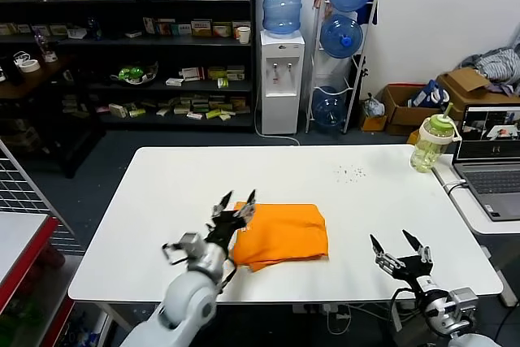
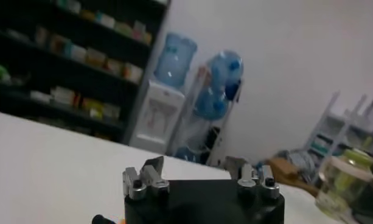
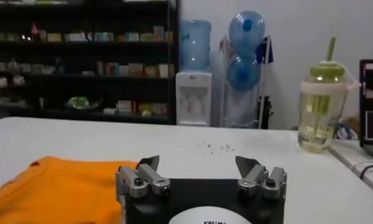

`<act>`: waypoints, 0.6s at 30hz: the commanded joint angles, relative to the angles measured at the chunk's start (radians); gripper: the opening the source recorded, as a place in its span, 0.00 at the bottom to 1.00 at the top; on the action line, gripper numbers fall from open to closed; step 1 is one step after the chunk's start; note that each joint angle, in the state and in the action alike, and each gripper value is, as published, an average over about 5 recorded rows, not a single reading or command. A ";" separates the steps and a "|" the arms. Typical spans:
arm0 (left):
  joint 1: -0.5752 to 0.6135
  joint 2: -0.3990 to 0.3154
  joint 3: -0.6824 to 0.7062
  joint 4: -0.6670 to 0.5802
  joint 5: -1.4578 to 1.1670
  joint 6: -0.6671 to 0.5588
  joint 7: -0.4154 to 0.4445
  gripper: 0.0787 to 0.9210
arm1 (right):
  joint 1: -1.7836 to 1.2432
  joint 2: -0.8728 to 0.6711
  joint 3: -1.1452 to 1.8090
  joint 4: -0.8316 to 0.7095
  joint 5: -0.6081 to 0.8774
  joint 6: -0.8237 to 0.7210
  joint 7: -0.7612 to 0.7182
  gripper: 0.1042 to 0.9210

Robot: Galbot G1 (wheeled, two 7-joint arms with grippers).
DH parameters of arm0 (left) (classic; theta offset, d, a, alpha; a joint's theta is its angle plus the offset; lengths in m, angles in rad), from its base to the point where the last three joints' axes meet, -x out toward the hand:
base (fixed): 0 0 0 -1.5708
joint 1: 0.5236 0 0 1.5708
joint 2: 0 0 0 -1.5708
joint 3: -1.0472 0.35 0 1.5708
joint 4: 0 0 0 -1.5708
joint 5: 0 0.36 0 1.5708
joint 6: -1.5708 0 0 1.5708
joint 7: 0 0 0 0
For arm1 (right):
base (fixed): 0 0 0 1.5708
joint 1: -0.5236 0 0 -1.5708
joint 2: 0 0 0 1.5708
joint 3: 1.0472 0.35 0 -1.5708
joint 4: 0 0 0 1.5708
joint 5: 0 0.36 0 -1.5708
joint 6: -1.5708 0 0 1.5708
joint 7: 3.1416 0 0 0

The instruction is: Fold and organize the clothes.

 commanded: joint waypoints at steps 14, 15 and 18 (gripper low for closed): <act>0.548 -0.188 -0.499 -0.096 0.381 -0.490 0.475 0.88 | -0.028 0.354 0.089 -0.129 -0.311 0.479 -0.151 0.88; 0.549 -0.189 -0.498 -0.097 0.381 -0.493 0.476 0.88 | -0.030 0.361 0.091 -0.126 -0.316 0.485 -0.152 0.88; 0.549 -0.195 -0.494 -0.100 0.381 -0.500 0.481 0.88 | -0.033 0.381 0.101 -0.119 -0.327 0.494 -0.160 0.88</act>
